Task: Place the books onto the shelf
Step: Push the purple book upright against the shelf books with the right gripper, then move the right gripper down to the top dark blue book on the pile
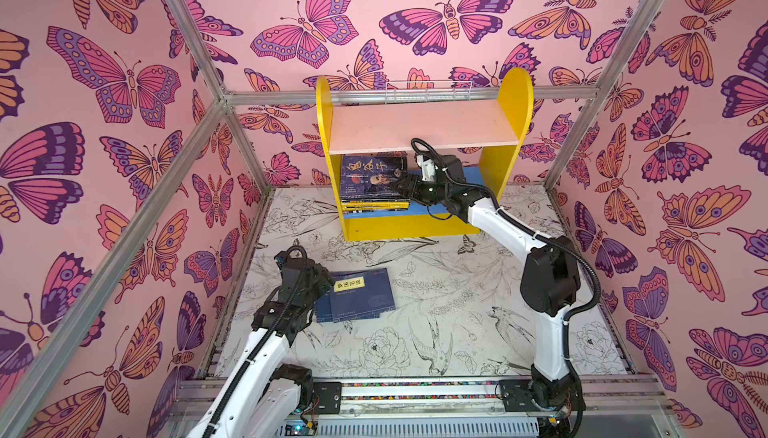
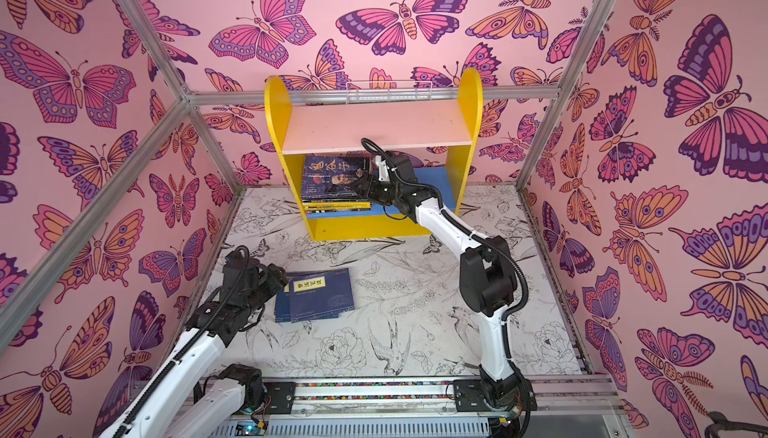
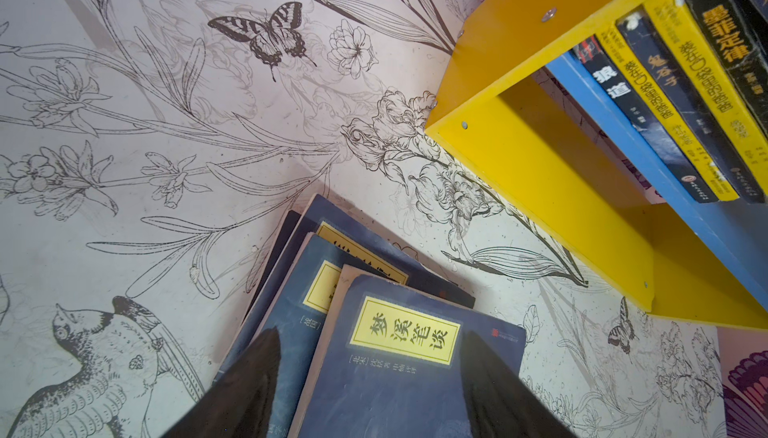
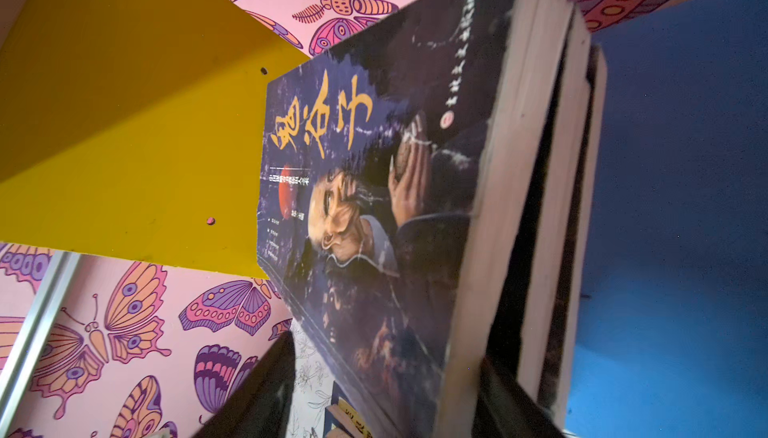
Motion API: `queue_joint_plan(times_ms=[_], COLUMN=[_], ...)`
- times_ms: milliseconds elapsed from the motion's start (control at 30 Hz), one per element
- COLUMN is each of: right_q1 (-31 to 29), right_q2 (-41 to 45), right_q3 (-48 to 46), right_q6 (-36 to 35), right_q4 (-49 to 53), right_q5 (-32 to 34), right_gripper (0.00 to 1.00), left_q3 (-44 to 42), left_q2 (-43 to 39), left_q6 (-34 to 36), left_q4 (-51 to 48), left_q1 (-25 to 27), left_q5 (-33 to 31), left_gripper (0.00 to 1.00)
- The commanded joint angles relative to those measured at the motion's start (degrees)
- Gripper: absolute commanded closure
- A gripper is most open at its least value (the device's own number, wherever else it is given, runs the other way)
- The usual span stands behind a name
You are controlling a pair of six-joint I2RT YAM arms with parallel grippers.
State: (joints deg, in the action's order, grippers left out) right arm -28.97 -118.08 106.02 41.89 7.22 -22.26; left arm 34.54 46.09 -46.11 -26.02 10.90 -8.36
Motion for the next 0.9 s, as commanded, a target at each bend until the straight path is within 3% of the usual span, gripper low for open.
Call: queue_joint_plan(times_ms=[0,233,400,667,867], right_q1=[0.4,0.8,0.6,-7.0,-15.7], right_q2=[2.6,7.1,14.7,26.1,23.2], right_q3=[0.5,-2.1,-11.3,-37.2,-43.4], right_q6=[-2.9,-6.3,-9.5,-19.9,-28.8], right_q4=[2.4,3.7,2.9,1.4,3.1], right_q5=[3.8,8.4,10.5,3.6,-1.1], right_gripper=[0.36,0.35,0.35,0.34,0.35], left_q3=[0.8,2.1,3.1,-0.4,-2.3], left_q2=[-0.2,0.4,1.6,1.4,5.4], left_q6=[0.4,2.6,4.6,5.4,6.0], left_q4=[-2.0,-3.7,-5.0,-6.5,-6.9], left_q1=[-0.2,-0.3,-0.3,-0.3,-0.2], left_q5=[0.3,-0.3,0.9,8.6,14.3], left_gripper=[0.29,0.29,0.29,0.31,0.32])
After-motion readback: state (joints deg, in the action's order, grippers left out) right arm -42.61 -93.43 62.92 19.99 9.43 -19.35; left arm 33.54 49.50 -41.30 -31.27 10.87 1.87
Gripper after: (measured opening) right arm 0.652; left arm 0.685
